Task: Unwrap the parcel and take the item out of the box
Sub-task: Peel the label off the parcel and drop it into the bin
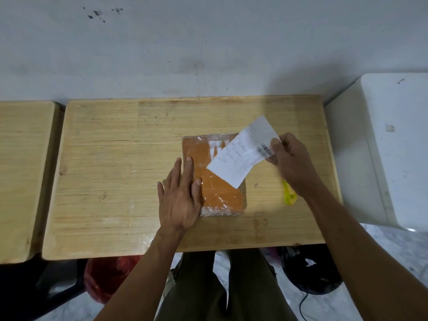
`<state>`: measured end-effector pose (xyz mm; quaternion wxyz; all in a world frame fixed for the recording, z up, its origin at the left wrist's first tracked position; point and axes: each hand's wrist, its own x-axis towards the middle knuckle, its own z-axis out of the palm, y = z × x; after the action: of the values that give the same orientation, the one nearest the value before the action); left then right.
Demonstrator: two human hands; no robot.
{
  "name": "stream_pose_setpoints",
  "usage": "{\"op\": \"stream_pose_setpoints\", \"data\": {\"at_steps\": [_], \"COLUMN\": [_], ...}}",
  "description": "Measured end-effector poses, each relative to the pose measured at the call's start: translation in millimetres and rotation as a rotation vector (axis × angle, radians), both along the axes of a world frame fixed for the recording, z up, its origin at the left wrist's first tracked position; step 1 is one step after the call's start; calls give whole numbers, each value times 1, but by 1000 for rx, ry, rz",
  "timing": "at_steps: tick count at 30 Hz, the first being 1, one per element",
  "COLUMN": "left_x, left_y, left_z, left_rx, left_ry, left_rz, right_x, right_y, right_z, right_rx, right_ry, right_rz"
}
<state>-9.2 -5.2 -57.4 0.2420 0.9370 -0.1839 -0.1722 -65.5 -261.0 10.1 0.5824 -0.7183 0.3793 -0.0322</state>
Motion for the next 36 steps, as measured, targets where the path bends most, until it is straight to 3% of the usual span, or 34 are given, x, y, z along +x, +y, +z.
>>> {"op": "stream_pose_setpoints", "data": {"at_steps": [9, 14, 19, 24, 31, 36], "left_x": [5, 13, 21, 19, 25, 31], "left_y": [3, -3, -21, -38, -42, -38], "left_z": [17, 68, 123, 151, 175, 182], "left_rx": [-33, -353, -534, -698, -853, -915], "left_ry": [29, 18, 271, 245, 412, 507], "left_rz": [-16, 102, 129, 234, 523, 583], "right_x": [-3, -2, 5, 16, 0, -4], "right_y": [4, 11, 17, 25, 57, 67], "right_z": [28, 52, 85, 112, 110, 105], "right_rx": [-176, -277, -354, -358, -130, 150], "right_ry": [49, 31, -14, -92, -205, -249], "right_rz": [32, 113, 247, 228, 148, -140]}}
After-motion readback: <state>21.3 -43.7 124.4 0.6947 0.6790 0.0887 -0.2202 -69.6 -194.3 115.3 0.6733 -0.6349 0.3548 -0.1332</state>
